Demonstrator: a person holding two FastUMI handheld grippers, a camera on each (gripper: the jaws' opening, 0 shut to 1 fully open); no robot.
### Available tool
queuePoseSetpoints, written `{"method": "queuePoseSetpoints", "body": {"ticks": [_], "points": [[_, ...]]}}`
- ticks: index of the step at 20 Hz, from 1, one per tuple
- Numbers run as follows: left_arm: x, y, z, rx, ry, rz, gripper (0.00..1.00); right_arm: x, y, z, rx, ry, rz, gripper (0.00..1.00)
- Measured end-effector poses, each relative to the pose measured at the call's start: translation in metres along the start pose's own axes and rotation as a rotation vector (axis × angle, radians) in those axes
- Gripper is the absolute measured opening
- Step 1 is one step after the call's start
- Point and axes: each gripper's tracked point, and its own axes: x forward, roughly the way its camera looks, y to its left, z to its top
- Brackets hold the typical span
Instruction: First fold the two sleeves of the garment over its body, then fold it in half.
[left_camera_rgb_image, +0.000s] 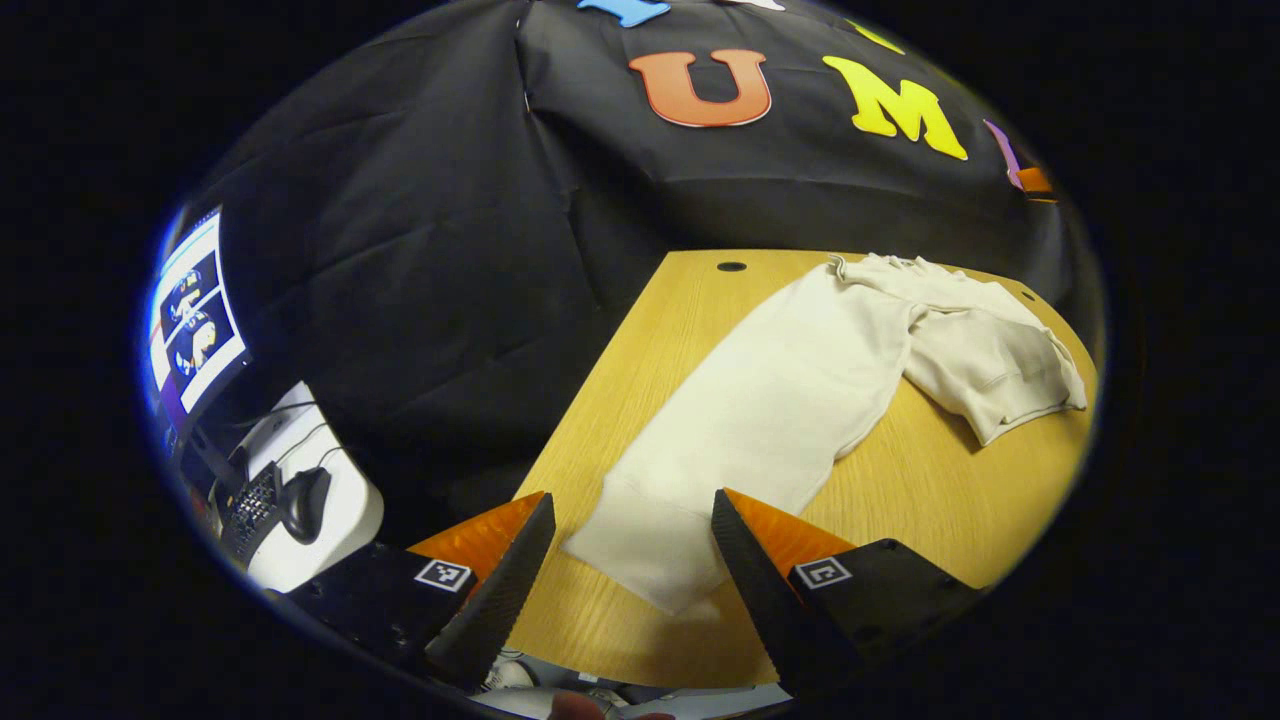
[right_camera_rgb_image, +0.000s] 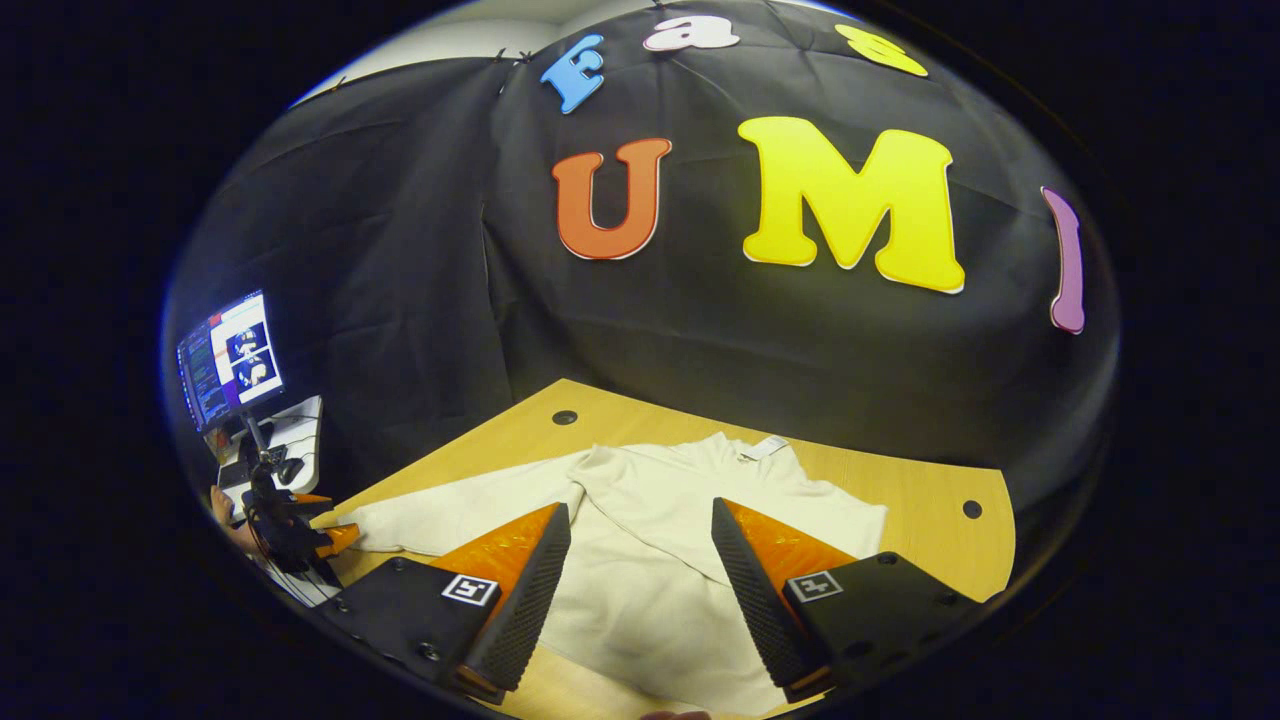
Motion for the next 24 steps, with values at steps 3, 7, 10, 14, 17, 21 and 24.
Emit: {"method": "queuePoseSetpoints", "body": {"ticks": [3,7,10,14,17,21,24], "points": [[0.008,-0.003,-0.010,-0.050,0.020,-0.065,0.97,-0.006,0.002,-0.004,-0.025,0.009,-0.007,0.89],[0.003,-0.011,-0.004,-0.045,-0.005,-0.123,0.86,-0.013,0.009,0.000,0.002,-0.001,-0.006,0.89],[0.010,-0.011,-0.005,-0.046,-0.016,-0.096,0.17,-0.019,0.016,-0.005,0.002,0.006,0.014,0.89],[0.004,-0.017,-0.004,-0.100,0.030,-0.117,0.05,-0.032,0.010,-0.008,0.022,-0.008,0.007,0.89],[0.000,-0.016,0.002,-0.084,0.079,-0.089,0.04,-0.044,0.007,-0.011,0.059,-0.013,0.022,0.89],[-0.014,-0.034,0.058,-0.074,0.018,-0.105,0.03,-0.054,-0.002,-0.007,0.059,-0.044,0.032,0.88],[-0.020,-0.040,0.106,-0.037,-0.041,-0.092,0.03,-0.061,-0.014,-0.007,0.087,-0.066,0.035,0.89]]}}
